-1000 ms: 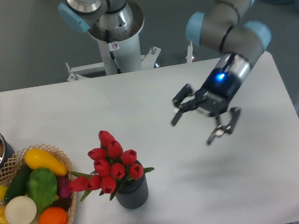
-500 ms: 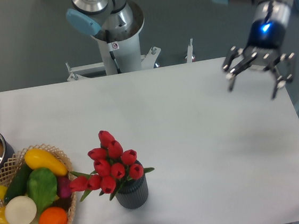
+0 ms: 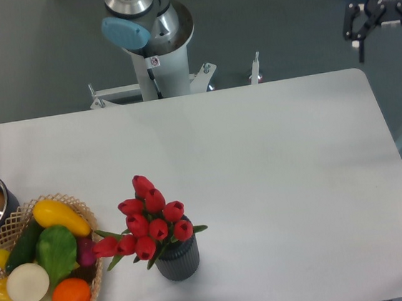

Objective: Insert the flowers into the vase

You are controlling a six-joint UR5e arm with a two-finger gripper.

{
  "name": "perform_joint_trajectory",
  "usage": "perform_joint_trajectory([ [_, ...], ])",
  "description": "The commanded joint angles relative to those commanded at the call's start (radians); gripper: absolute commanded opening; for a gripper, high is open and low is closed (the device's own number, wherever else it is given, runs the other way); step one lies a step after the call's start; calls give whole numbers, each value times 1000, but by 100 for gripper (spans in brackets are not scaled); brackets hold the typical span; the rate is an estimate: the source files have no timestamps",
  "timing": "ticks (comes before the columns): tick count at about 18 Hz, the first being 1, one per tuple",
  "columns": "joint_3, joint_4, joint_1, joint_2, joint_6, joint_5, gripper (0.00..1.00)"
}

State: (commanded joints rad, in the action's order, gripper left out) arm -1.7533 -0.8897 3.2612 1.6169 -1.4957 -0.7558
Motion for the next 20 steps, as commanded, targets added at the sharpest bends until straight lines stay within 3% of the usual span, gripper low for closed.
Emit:
perform_joint_trajectory([
  [6, 9, -14, -14, -37, -23, -408, 100],
  [8, 23, -18, -18, -37, -95, -439, 100],
  [11, 25, -80, -15, -51, -222, -538, 100],
  [14, 25, -106, -8, -54, -371, -628, 100],
  [20, 18, -114, -12, -60, -394, -648, 100],
])
